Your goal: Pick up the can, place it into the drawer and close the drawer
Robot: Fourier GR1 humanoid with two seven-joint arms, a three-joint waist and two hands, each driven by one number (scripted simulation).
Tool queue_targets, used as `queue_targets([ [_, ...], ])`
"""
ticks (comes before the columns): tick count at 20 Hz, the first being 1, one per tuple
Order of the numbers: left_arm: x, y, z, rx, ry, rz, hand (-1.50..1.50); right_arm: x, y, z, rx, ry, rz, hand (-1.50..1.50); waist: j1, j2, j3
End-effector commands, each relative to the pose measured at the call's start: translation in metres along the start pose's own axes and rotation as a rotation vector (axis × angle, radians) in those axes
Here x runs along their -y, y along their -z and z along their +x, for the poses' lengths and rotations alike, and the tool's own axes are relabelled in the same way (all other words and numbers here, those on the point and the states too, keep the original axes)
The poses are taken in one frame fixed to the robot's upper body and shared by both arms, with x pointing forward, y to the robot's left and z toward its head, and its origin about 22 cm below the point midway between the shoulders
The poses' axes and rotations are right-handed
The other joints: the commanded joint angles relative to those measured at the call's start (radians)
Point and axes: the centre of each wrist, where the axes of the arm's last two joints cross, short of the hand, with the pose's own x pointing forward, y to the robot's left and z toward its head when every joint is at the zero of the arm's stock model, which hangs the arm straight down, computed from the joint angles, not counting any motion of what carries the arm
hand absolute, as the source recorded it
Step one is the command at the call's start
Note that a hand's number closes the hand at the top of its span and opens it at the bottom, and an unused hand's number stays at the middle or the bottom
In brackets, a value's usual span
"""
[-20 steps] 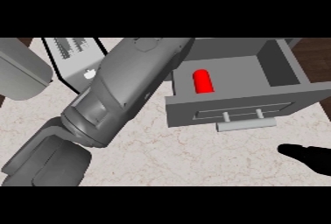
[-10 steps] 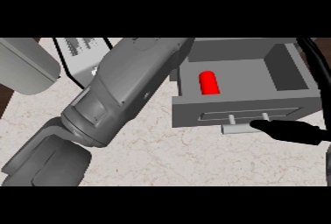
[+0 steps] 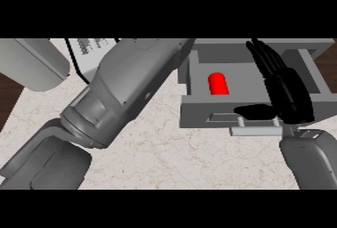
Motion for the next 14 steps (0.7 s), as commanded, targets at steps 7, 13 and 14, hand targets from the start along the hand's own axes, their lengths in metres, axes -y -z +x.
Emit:
queue_targets([
  [7, -0.032, 0.015, 0.017, 0.001, -0.017, 0.027, -1.50, -0.075, 0.037, -0.016, 0.000, -0.151, 0.001, -1.50, 0.038, -0.007, 0.000],
  [13, -0.045, 0.017, 0.019, 0.004, -0.018, 0.029, -1.50, -0.093, 0.062, -0.028, -0.036, -0.209, -0.074, -1.50, 0.057, -0.007, 0.000],
  [14, -0.054, 0.018, 0.006, -0.012, -0.012, 0.030, -1.50, -0.095, 0.072, -0.017, -0.037, -0.200, -0.083, -1.50, 0.058, -0.009, -0.001],
])
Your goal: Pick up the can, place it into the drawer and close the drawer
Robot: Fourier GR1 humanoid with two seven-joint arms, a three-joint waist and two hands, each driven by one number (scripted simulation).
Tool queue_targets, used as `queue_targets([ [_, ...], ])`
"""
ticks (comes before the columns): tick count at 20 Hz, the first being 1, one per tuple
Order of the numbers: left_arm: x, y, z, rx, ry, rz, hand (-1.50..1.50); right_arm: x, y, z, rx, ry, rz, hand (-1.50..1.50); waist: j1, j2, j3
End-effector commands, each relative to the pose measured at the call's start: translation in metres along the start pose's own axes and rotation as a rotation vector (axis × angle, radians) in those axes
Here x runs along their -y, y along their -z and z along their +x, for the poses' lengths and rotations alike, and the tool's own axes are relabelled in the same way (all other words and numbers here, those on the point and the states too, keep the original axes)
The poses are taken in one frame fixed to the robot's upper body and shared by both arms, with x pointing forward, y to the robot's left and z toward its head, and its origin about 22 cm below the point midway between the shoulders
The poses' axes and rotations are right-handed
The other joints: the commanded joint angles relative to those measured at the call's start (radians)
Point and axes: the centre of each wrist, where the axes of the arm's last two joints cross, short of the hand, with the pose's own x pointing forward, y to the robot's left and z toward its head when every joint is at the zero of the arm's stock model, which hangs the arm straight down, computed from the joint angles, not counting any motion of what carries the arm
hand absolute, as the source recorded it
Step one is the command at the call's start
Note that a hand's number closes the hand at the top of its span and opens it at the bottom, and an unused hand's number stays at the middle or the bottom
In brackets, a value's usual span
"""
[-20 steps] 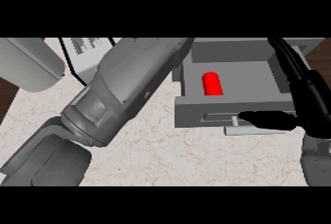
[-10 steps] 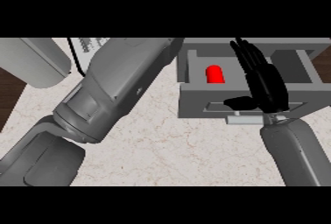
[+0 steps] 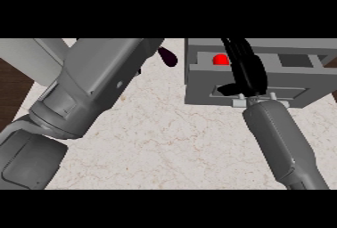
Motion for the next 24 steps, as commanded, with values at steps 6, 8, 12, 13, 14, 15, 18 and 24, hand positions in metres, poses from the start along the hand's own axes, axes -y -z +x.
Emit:
queue_targets([
  [6, -0.028, 0.003, 0.001, -0.010, 0.006, 0.004, -1.50, -0.010, 0.043, 0.007, -0.048, -0.086, -0.108, -1.50, 0.040, -0.003, -0.001],
  [8, -0.026, 0.000, -0.006, -0.008, 0.014, -0.001, -1.50, 0.005, 0.062, 0.007, -0.031, -0.080, -0.146, -1.50, 0.043, 0.003, 0.000],
  [12, -0.053, 0.005, -0.003, -0.007, 0.023, 0.020, -1.50, 0.002, 0.060, -0.012, -0.038, -0.103, -0.169, -1.50, 0.046, 0.006, 0.000],
  [13, -0.043, 0.001, 0.000, -0.010, 0.020, -0.004, -1.50, 0.009, 0.076, 0.008, -0.039, -0.105, -0.170, -1.50, 0.058, 0.007, 0.000],
  [14, -0.064, 0.005, -0.004, -0.008, 0.029, -0.001, -1.50, 0.006, 0.069, -0.006, -0.057, -0.103, -0.181, -1.50, 0.070, 0.009, 0.000],
  [15, -0.048, -0.001, -0.006, -0.007, 0.024, -0.016, -1.50, 0.020, 0.087, 0.009, -0.048, -0.104, -0.178, -1.50, 0.074, 0.008, 0.000],
  [18, -0.058, -0.002, -0.005, -0.012, 0.020, -0.009, -1.50, 0.032, 0.095, 0.003, -0.051, -0.110, -0.204, -1.50, 0.080, 0.010, 0.000],
  [24, -0.071, -0.010, -0.024, -0.018, 0.020, -0.042, -1.50, 0.043, 0.108, 0.016, -0.053, -0.027, -0.221, -1.50, 0.090, 0.012, 0.000],
])
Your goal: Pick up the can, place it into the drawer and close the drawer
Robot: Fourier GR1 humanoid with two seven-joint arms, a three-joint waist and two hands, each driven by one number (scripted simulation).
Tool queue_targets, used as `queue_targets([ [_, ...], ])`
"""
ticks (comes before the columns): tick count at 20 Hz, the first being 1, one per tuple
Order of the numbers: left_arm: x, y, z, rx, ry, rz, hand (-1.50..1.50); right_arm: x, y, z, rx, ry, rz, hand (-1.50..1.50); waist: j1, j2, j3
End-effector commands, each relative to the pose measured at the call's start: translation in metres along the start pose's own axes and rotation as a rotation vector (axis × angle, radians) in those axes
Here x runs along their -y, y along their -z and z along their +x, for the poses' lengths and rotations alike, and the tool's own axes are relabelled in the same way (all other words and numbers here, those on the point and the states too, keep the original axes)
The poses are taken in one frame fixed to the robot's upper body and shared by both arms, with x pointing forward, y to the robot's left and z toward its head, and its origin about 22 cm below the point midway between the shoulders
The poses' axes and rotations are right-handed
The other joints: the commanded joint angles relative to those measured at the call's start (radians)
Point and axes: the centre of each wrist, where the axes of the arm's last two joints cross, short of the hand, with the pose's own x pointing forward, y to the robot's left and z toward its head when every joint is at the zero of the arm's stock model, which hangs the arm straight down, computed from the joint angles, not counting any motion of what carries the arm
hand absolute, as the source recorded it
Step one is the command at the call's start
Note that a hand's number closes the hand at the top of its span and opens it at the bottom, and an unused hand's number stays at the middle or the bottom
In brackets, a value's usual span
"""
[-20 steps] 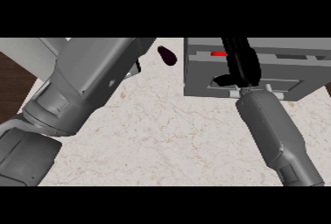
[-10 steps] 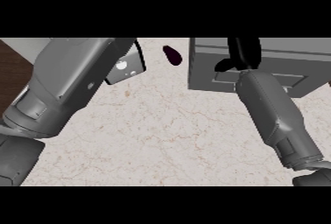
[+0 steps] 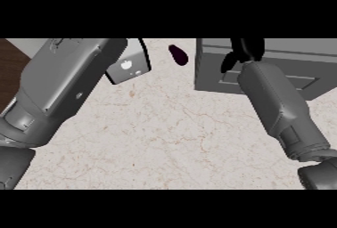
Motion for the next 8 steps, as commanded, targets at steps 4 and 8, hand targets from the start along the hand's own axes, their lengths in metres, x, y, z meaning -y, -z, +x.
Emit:
queue_targets([
  [4, -0.018, -0.008, -0.019, -0.022, -0.011, -0.007, -1.50, 0.023, 0.027, 0.028, 0.017, 0.183, -0.140, -1.50, 0.019, -0.005, -0.004],
  [8, -0.034, -0.012, -0.014, -0.011, -0.018, 0.010, -1.50, 0.021, 0.025, 0.020, 0.033, 0.211, -0.122, -1.50, 0.013, -0.014, -0.004],
])
